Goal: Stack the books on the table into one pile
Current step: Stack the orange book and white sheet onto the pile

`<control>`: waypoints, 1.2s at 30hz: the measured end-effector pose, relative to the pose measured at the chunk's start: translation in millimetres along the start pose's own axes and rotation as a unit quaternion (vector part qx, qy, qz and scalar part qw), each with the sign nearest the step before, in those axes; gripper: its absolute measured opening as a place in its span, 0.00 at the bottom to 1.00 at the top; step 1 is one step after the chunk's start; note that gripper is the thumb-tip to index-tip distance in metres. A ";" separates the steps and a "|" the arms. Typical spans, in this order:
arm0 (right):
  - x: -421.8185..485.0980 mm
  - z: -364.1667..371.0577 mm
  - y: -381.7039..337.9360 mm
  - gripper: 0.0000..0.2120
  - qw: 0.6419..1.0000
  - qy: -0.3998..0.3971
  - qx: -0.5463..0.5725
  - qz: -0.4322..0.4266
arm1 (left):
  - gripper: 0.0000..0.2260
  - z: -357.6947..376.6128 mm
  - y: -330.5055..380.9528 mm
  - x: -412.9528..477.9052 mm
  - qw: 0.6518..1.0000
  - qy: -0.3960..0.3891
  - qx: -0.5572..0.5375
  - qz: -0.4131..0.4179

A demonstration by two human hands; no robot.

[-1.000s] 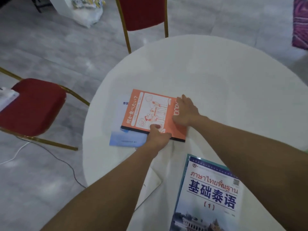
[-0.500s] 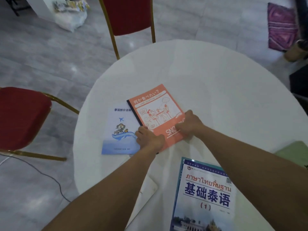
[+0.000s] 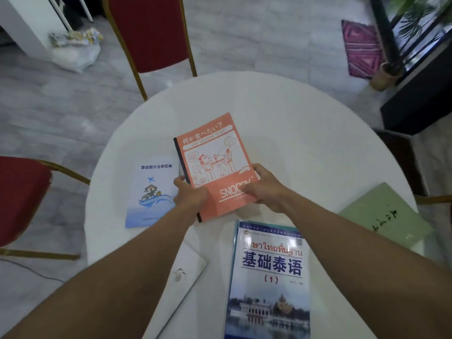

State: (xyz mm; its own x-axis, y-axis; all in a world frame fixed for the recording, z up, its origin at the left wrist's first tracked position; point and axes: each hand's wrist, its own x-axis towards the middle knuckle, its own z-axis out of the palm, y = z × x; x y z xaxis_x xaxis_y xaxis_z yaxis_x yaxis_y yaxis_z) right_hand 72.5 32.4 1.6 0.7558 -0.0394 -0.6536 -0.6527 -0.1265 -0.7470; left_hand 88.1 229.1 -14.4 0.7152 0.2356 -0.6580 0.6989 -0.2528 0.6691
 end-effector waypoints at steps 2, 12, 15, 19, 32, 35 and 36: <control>-17.2 -8.6 8.8 0.26 1.000 0.005 0.003 -0.008 | 0.30 2.4 1.9 -17.1 0.997 0.001 0.055 0.056; -99.3 -45.8 73.5 0.35 0.999 0.014 -0.044 -0.006 | 0.31 34.4 -51.5 -89.0 0.976 -0.078 0.135 0.152; -122.8 -53.8 109.2 0.25 0.996 0.027 -0.080 0.006 | 0.29 44.1 -80.8 -108.8 0.971 -0.104 0.171 0.133; -143.8 -62.9 154.8 0.07 0.970 0.047 -0.238 0.010 | 0.24 51.8 -119.6 -128.6 0.933 -0.106 0.318 0.132; -154.6 -53.2 186.1 0.30 0.956 0.042 -0.286 0.044 | 0.23 63.9 -148.0 -145.3 0.849 -0.087 0.497 0.157; -150.4 -52.1 185.6 0.29 0.956 0.034 -0.286 0.056 | 0.23 62.8 -149.2 -142.7 0.843 -0.085 0.507 0.157; -148.5 -52.3 185.9 0.27 0.955 0.037 -0.288 0.054 | 0.22 61.9 -149.5 -141.3 0.845 -0.084 0.504 0.157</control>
State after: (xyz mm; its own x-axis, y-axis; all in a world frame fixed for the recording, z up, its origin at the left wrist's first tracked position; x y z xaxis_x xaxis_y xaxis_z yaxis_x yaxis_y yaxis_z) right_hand -158.3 -37.1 -33.9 0.7016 -0.1508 -0.6964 -0.6052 -0.6421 -0.4706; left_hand -117.9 175.5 -42.8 0.7934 -0.1072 -0.5992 0.0515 -0.9690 0.2416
